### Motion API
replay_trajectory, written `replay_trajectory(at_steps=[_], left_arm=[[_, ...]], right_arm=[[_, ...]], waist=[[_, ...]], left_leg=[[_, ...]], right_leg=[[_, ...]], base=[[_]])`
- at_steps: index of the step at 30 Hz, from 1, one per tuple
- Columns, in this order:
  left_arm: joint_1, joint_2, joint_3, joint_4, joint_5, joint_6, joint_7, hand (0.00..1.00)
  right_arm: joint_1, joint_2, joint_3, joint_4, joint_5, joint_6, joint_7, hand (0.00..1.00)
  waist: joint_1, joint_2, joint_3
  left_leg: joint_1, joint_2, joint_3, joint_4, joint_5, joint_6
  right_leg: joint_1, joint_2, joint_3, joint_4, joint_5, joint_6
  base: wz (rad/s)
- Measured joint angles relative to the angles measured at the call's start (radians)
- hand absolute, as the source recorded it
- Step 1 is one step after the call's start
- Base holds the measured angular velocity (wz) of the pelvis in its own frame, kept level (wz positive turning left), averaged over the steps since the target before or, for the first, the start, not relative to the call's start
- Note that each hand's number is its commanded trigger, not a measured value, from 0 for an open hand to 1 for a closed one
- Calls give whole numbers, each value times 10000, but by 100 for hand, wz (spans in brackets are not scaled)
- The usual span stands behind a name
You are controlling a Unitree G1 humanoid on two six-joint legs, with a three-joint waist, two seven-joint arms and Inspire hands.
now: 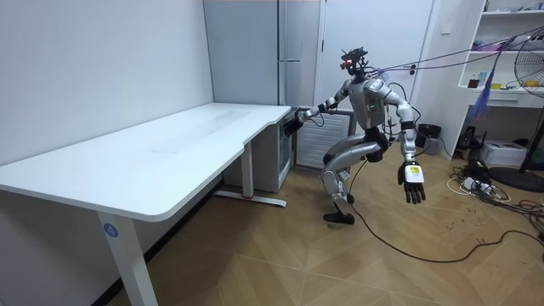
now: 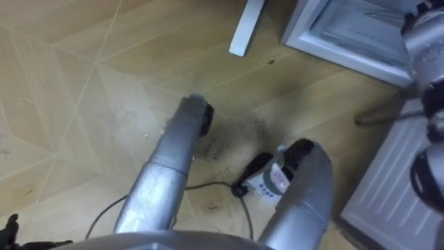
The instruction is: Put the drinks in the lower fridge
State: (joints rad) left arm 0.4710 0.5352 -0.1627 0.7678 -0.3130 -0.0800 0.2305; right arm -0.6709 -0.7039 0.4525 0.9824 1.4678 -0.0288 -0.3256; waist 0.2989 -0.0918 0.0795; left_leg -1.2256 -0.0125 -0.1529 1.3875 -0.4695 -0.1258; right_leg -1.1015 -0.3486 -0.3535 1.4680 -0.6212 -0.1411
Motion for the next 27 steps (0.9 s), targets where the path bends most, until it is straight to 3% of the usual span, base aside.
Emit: replay_trajectory(at_steps=[2, 4, 7, 9, 12, 15, 18, 20, 22, 23, 27], left_arm=[[-125, 34, 16, 73, -5, 11, -62, 0], [-212, 32, -30, 106, -5, 6, -152, 0], [-782, 37, -25, 888, 7, -12, -530, 0], [-1245, 38, -22, 1242, 3, -51, -687, 0], [-1617, -56, -120, 1378, -9, -190, -978, 0], [-1951, -184, -416, 1535, 6, -202, -1324, 0], [-2502, -555, -505, 2220, 10, -146, -1496, 0], [-2591, -833, -510, 2595, 23, -180, -1547, 0], [-2624, -1020, -467, 2734, 143, -205, -1551, 0], [-2638, -1156, -372, 2774, 327, -251, -1547, 0], [-2641, -1588, -383, 2948, 728, -471, -1539, 0]], right_arm=[[591, -17, 2, 425, -1135, 72, 970, 0], [1066, -35, 44, 446, -2138, 72, 1578, 0], [1663, -141, 483, 414, -3501, 30, 2917, 0], [2255, -264, 477, 69, -4354, -185, 3662, 0], [2786, -304, 470, 64, -5435, -349, 4752, 0], [3491, -164, 465, 575, -6226, -363, 5744, 0], [4248, 170, 448, 1188, -6866, -356, 6579, 0], [4797, 699, 215, 1565, -7123, -349, 7084, 0], [5246, 1246, -209, 1845, -7513, -349, 7374, 0], [5549, 1621, -535, 1939, -7796, -345, 7550, 0], [6236, 2439, -847, 2258, -7898, -363, 7969, 0]], waist=[[-3, -94, 11], [40, -199, 15], [57, -247, -9], [-49, -282, -43], [-180, -324, -146], [-242, -228, -278], [-296, -102, -410], [-545, 103, -531], [-791, 204, -578], [-962, 228, -573], [-1357, 425, -524]], left_leg=[[541, -6, 38, -757, 196, 91], [942, 8, 30, -1374, 363, 44], [1882, 176, -53, -2281, 425, 82], [2493, 136, -103, -2858, 495, 142], [3336, 154, -74, -3549, 571, 254], [4121, 232, -80, -4342, 696, 428], [5037, 274, 293, -5248, 901, 676], [5671, 303, 403, -5783, 977, 798], [6133, 316, 438, -6189, 1033, 866], [6458, 313, 523, -6448, 1065, 908], [7469, 327, 843, -7267, 1180, 1035]], right_leg=[[530, 74, -107, -745, 212, 167], [872, 275, -130, -1413, 486, 199], [1841, 678, -322, -2590, 886, 288], [2523, 736, -487, -3223, 997, 423], [3413, 957, -543, -4083, 1161, 722], [4304, 1241, -618, -5161, 1494, 999], [5210, 1312, -578, -6135, 1812, 1277], [5935, 1426, -653, -6901, 2049, 1474], [6449, 1516, -700, -7450, 2247, 1567], [6728, 1547, -635, -7722, 2347, 1641], [7589, 1652, -437, -8499, 2650, 1814]], base=[[12], [-5], [-17], [8], [5], [5], [5], [2], [1], [-6], [-16]])
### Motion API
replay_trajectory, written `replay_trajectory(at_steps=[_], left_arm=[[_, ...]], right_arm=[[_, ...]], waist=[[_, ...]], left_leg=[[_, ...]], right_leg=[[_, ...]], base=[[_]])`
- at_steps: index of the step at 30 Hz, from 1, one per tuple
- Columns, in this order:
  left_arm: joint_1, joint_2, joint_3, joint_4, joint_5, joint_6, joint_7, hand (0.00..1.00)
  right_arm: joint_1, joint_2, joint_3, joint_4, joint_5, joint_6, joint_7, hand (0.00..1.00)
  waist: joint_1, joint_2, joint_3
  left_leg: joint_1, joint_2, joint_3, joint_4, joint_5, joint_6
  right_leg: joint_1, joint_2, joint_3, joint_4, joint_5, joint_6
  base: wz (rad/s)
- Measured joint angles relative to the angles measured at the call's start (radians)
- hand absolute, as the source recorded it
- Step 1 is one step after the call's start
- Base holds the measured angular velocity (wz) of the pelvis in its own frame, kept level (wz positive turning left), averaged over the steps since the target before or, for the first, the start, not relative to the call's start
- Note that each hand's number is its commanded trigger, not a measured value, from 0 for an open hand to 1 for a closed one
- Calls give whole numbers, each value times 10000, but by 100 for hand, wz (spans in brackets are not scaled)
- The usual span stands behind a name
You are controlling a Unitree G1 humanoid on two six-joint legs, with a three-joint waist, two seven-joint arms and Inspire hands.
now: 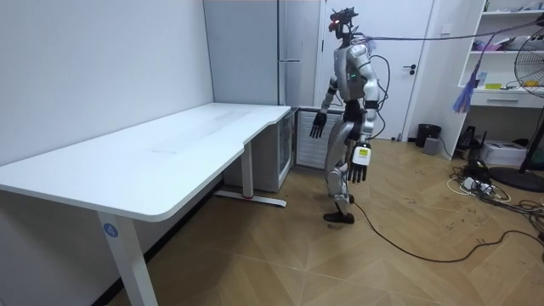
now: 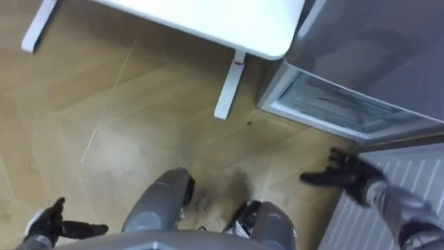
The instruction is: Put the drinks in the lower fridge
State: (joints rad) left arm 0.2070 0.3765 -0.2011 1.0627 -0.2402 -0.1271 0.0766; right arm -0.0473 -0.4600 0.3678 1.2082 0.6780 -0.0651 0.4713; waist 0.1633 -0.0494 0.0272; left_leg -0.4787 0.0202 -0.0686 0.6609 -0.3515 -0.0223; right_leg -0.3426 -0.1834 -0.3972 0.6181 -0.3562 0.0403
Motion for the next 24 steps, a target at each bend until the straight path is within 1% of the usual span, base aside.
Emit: replay_trajectory(at_steps=[1, 2, 3, 5, 6, 7, 8, 9, 11, 12, 14, 16, 19, 20, 22, 23, 24], left_arm=[[5, -108, 0, 21, 118, -82, 4, 0], [-3, -220, 29, 66, 157, -119, 5, 0], [-16, -285, 60, 97, 186, -130, 14, 0], [-12, -551, 231, 250, 176, -275, 84, 0], [-12, -599, 233, 233, 178, -304, 107, 0], [-12, -684, 263, 170, 180, -366, 209, 0], [-16, -853, 468, 148, 180, -494, 335, 0], [-16, -937, 519, 136, 180, -561, 417, 0], [11, -1182, 788, 178, 173, -739, 496, 0], [17, -1217, 827, 175, 173, -749, 503, 0], [74, -1278, 832, 161, 159, -781, 645, 0], [96, -1324, 847, 165, 159, -782, 844, 0], [85, -1501, 891, 174, 200, -783, 1147, 0], [98, -1572, 1092, 182, 423, -782, 1177, 0], [138, -1636, 1419, 189, 686, -781, 1186, 0], [154, -1690, 1680, 188, 853, -781, 1188, 0], [156, -1701, 1764, 188, 879, -780, 1191, 0]], right_arm=[[223, 176, -57, -8, -173, 0, 53, 0], [445, 338, -154, 11, -210, -6, 109, 0], [584, 436, -253, 23, -226, -13, 109, 0], [1096, 834, -633, -19, -280, -20, 99, 0], [1181, 948, -749, -37, -283, -23, 82, 0], [1292, 1153, -884, -47, -283, -27, 27, 0], [1338, 1304, -958, -50, -304, -27, -26, 0], [1360, 1368, -1066, -50, -332, -35, -33, 0], [1438, 1627, -1425, -37, -424, -106, -125, 0], [1451, 1685, -1550, -30, -412, -133, -131, 0], [1606, 1951, -1890, -47, -428, -313, -357, 0], [1681, 2107, -1975, -63, -438, -329, -551, 0], [1741, 2182, -2034, -61, -446, -326, -885, 0], [1784, 2272, -2305, -36, -491, -325, -923, 0], [1862, 2469, -2794, 71, -479, -346, -927, 0], [1903, 2550, -2944, 175, -484, -353, -957, 0], [1936, 2572, -2947, 204, -482, -353, -984, 0]], waist=[[-151, 35, 0], [-258, 110, -16], [-310, 125, -20], [-430, 110, -42], [-475, 112, -44], [-546, 107, -47], [-599, 102, -50], [-622, 108, -58], [-776, 112, -78], [-803, 100, -74], [-876, 37, -131], [-864, -5, -167], [-897, -2, -216], [-1021, 2, -214], [-1099, 31, -195], [-1104, 41, -186], [-1121, 43, -190]], left_leg=[[327, 30, 129, -277, 51, 22], [641, 62, 217, -506, 68, 27], [844, 74, 271, -642, 86, 32], [1715, 87, 599, -1464, 258, 54], [1893, 92, 643, -1646, 318, 49], [2221, 98, 710, -1986, 427, 40], [2478, 104, 807, -2242, 518, 43], [2591, 111, 849, -2344, 541, 45], [3068, 119, 969, -2701, 677, 60], [3209, 113, 988, -2823, 709, 68], [3696, 101, 1095, -3254, 784, 74], [3898, 116, 1167, -3393, 785, 74], [4129, 112, 1232, -3518, 790, 82], [4216, 107, 1221, -3544, 791, 84], [4418, 104, 1228, -3622, 791, 84], [4573, 106, 1243, -3722, 791, 84], [4611, 105, 1249, -3760, 791, 84]], right_leg=[[246, 55, 112, -278, 120, 26], [521, 120, 159, -557, 221, 42], [691, 140, 178, -702, 265, 53], [1303, 227, 419, -1332, 495, 132], [1450, 258, 440, -1509, 577, 140], [1707, 323, 456, -1849, 711, 150], [1910, 367, 513, -2099, 808, 159], [1993, 390, 536, -2209, 860, 167], [2451, 486, 614, -2733, 1062, 217], [2598, 504, 631, -2866, 1105, 225], [3025, 570, 737, -3286, 1225, 277], [3211, 631, 877, -3470, 1281, 294], [3387, 660, 958, -3674, 1363, 319], [3554, 679, 923, -3818, 1398, 327], [3807, 716, 952, -4005, 1431, 344], [3926, 724, 965, -4039, 1438, 346], [3965, 727, 965, -4068, 1439, 348]], base=[[-22], [-24], [-30], [-31], [-25], [-20], [-19], [-16], [-12], [-8], [-10], [-14], [-7], [0], [2], [0], [-4]])
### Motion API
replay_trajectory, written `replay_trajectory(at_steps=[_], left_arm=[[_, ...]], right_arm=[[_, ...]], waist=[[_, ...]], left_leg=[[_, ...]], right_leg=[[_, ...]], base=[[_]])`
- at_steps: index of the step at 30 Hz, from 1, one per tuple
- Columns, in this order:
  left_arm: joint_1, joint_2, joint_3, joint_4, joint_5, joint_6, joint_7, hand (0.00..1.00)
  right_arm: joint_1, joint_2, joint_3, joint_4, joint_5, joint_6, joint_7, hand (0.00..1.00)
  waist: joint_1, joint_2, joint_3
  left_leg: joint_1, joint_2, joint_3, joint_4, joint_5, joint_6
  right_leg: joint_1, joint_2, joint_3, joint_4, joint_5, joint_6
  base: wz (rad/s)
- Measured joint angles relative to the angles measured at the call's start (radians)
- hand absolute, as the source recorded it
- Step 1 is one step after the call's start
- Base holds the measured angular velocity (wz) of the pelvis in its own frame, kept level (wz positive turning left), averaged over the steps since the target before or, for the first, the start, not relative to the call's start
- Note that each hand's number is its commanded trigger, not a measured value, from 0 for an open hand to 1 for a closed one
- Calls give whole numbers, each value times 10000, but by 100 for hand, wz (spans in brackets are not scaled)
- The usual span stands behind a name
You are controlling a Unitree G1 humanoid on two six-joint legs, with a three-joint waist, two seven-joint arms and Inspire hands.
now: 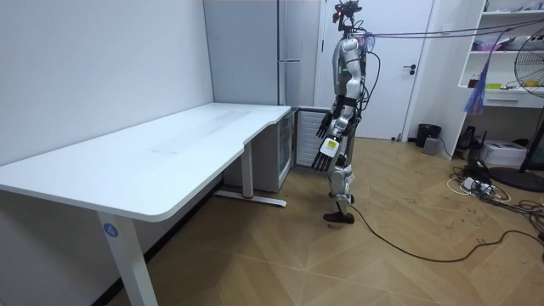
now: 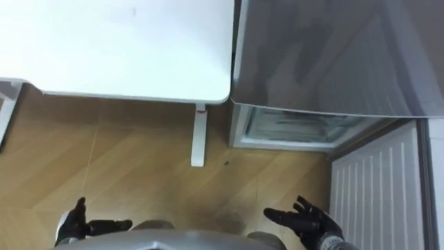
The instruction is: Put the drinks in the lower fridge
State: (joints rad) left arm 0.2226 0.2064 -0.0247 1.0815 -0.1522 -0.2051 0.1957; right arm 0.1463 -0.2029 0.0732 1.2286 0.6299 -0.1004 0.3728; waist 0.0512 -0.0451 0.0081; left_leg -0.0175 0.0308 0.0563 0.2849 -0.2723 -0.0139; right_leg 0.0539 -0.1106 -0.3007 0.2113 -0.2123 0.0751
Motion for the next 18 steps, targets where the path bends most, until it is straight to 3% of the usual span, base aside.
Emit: replay_trajectory(at_steps=[5, 9, 18], left_arm=[[8, -172, 599, 212, 178, 44, 107, 0], [137, -204, 640, 424, 171, 120, 141, 0], [137, -390, 643, 496, 322, 166, 328, 0]], right_arm=[[109, 126, -395, 282, -333, 53, -150, 0], [52, 143, -392, 464, -950, 58, -405, 0], [-80, 375, -567, 557, -1899, 49, -1038, 0]], waist=[[-112, 120, -14], [-174, 204, 1], [-192, 81, 15]], left_leg=[[174, 21, 97, -138, 1, -2], [402, 42, 296, -210, 2, -2], [608, 92, 547, -371, 23, -15]], right_leg=[[86, 33, 78, -91, 56, 0], [168, 46, 257, -91, 56, 0], [180, 97, 544, -90, 84, -12]], base=[[-6], [-15], [-9]])
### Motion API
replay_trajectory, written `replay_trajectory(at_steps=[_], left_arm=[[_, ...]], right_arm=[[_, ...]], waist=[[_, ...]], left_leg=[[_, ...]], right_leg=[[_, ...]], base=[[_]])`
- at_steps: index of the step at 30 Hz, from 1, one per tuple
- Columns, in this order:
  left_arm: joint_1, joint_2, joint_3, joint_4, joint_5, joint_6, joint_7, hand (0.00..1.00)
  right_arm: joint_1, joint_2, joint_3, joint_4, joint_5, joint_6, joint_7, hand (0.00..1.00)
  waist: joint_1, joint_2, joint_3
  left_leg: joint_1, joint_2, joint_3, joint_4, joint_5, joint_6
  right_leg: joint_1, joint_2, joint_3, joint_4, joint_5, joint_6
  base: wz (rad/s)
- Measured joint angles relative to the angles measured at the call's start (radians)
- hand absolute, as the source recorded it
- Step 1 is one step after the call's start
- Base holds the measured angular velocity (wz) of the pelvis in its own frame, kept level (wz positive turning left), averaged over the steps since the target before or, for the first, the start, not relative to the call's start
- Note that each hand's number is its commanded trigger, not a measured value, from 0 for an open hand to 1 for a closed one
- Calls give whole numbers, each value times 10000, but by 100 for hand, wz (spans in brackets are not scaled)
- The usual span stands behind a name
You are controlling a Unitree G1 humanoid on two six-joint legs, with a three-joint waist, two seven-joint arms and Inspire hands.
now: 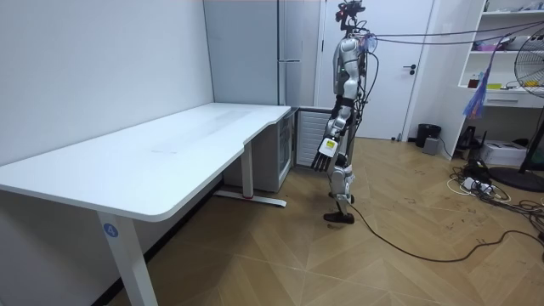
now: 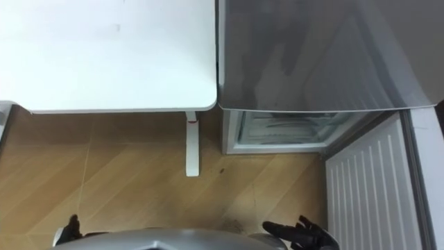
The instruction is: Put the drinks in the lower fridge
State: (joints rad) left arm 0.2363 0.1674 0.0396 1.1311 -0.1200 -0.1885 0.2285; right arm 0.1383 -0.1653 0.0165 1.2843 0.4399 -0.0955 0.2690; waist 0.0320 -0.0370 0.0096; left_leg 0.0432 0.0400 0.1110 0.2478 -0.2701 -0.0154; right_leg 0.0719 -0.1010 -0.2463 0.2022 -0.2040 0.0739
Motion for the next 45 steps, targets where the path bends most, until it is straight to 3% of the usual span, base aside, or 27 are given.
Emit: replay_trajectory(at_steps=[6, 13, 21, 26, 28, 31, 35, 45], left_arm=[[-112, -57, -5, -10, 250, 166, 3, 0], [-346, -43, 45, -3, 1424, 170, -48, 0], [-444, 3, 561, -23, 2363, 167, -183, 0], [-251, 23, 795, -86, 2602, 220, -150, 0], [-256, 23, 793, -103, 2722, 348, -142, 0], [-122, 46, 864, -143, 2903, 474, -142, 0], [-99, 51, 1167, -627, 2900, 690, -191, 0], [410, 51, 1197, -1204, 2901, 1005, -235, 0]], right_arm=[[-121, 93, 0, 45, 97, 8, -317, 0], [-595, 34, -457, -398, -236, 21, -566, 0], [-920, -537, -1638, -4645, -1113, -158, -1375, 0], [-863, -850, -2193, -7397, -1305, -208, -2305, 0], [-617, -850, -2276, -7818, -1316, -205, -2436, 0], [-519, -865, -2657, -8744, -1398, -206, -2620, 0], [-542, -1124, -3056, -9550, -1420, -218, -3046, 0], [-501, -1210, -3244, -9688, -1355, -217, -3632, 0]], waist=[[-11, 22, -3], [-130, 37, 19], [-320, -48, 9], [-497, -311, -84], [-539, -383, -126], [-647, -347, -91], [-751, -447, -102], [-784, -560, -73]], left_leg=[[42, 0, -2, -43, 3, 5], [184, 13, -16, -96, 16, 25], [182, 40, 183, -120, 15, 25], [219, 41, 208, -152, 20, 23], [244, 37, 232, -198, 20, 24], [302, 15, 226, -353, 29, 38], [375, 15, 242, -479, 71, 36], [491, 15, 244, -496, 72, 36]], right_leg=[[-6, 32, 143, -54, 99, -2], [102, 90, 298, -170, 194, -10], [-60, 130, 540, -155, 245, -25], [-194, 141, 626, -166, 247, -22], [-178, 148, 736, -158, 247, -22], [-200, 155, 892, -160, 248, -18], [-197, 173, 934, -163, 248, -18], [-194, 182, 1017, -172, 249, -18]], base=[[-8], [-5], [-9], [-4], [-14], [-14], [-1], [-2]])
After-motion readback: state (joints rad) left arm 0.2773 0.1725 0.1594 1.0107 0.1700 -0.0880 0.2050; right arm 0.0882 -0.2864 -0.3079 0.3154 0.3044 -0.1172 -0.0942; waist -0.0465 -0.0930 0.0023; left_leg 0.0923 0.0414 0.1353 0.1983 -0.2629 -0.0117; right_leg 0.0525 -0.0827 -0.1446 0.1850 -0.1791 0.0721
